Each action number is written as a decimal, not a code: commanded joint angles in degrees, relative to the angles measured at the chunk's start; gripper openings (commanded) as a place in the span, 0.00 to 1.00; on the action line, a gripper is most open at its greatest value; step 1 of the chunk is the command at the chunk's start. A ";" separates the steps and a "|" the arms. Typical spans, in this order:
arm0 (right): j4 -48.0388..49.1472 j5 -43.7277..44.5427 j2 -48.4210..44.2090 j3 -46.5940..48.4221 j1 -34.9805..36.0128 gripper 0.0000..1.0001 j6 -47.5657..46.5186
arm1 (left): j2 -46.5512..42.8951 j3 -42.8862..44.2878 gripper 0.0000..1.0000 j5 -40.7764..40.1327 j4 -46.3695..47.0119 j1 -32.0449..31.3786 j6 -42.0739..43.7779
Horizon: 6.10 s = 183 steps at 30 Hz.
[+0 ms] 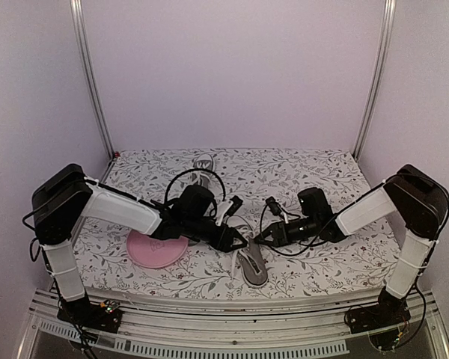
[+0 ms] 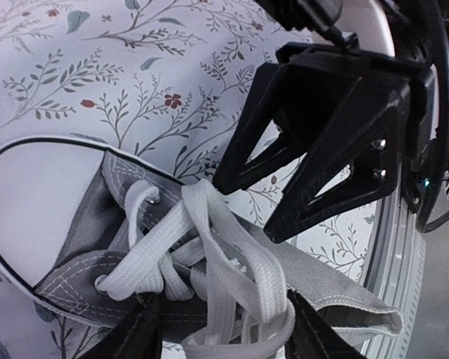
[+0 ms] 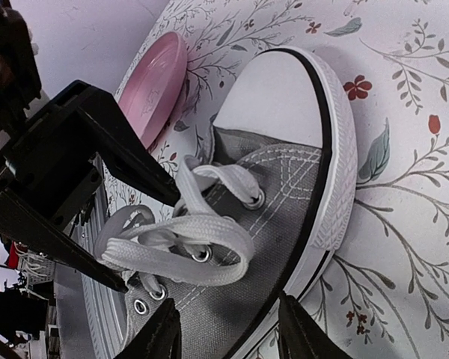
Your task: Tie the shoes
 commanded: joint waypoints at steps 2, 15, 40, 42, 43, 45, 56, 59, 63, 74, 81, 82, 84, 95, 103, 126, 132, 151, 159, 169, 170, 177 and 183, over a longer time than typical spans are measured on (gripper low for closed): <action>3.67 -0.12 2.87 2.49 0.24 0.45 0.69 | 0.62 0.57 0.49 -1.14 0.16 -0.56 -0.03; 8.67 -3.12 4.70 3.66 0.29 0.37 1.87 | 0.69 -0.87 0.18 0.45 3.09 -0.57 -1.39; 10.19 -4.85 8.65 10.55 0.02 0.17 3.50 | 1.17 -6.98 0.00 6.46 14.64 1.83 -5.10; 10.38 -3.72 6.62 8.74 -0.80 0.28 3.63 | 1.00 -7.49 0.00 6.74 15.35 2.01 -5.76; 10.55 -3.12 5.46 7.55 -1.24 0.32 3.91 | 0.89 -7.71 0.00 6.81 15.64 2.09 -5.97; 10.55 -2.17 3.25 5.20 -2.38 0.39 4.03 | 0.91 -7.92 0.00 6.98 15.96 2.35 -6.50; 11.28 -1.50 -0.05 -1.22 -1.24 0.42 5.59 | 1.30 -7.90 0.00 8.47 16.84 2.83 -6.60; 11.63 -1.14 0.12 -0.55 0.57 0.40 6.84 | 1.33 -7.97 0.00 8.73 17.10 2.83 -6.67; 12.00 -1.33 2.03 1.21 1.69 0.36 8.07 | 1.39 -8.36 0.00 9.14 18.05 2.85 -6.76; 13.52 -2.97 6.05 3.84 2.31 0.33 9.26 | 1.66 -8.47 0.00 9.91 18.94 2.88 -6.73; 14.92 -4.76 6.38 3.83 2.75 0.18 9.98 | 2.01 -8.08 0.00 9.65 18.38 2.81 -6.80; 15.26 -4.98 6.24 3.70 2.76 0.10 10.15 | 2.01 -8.18 0.00 9.48 18.31 2.83 -6.85; 16.38 -5.19 5.68 2.87 2.76 0.04 10.77 | 2.01 -8.17 0.00 9.17 18.12 2.86 -6.85; 18.04 -2.76 2.04 -0.73 2.75 0.02 12.11 | 1.79 -8.14 0.06 8.22 17.21 2.87 -6.74; 18.02 5.07 -0.88 -4.07 2.37 0.02 12.75 | -0.02 -9.52 0.53 6.44 17.62 2.96 -6.84; 17.66 7.06 -2.36 -6.43 1.53 0.02 13.88 | -3.71 -16.48 0.44 5.83 27.89 3.85 -9.80; 17.31 7.15 -2.47 -6.55 1.51 0.02 13.84 | -1.86 -14.63 0.31 6.78 27.81 3.85 -9.68; 17.04 7.68 -2.89 -7.06 1.00 0.02 13.98 | -1.30 -14.64 0.23 7.50 26.52 3.54 -9.41; 16.95 7.90 -2.64 -7.11 0.82 0.02 14.13 | -0.59 -14.42 0.25 8.22 26.36 3.45 -9.75; 16.87 7.92 -2.59 -7.21 0.69 0.02 14.16 | -0.10 -14.35 0.14 8.60 26.50 3.05 -9.80; 16.93 8.17 -2.66 -7.34 0.57 0.02 14.19 | -0.04 -14.29 0.09 8.86 26.58 3.05 -9.87; 16.78 9.43 -4.33 -10.10 0.03 0.13 15.02 | -0.19 -15.49 0.00 9.18 27.75 2.82 -10.48; 14.02 10.58 -4.45 -7.51 0.07 0.52 13.44 | -0.02 -15.03 0.00 9.29 27.89 2.46 -10.49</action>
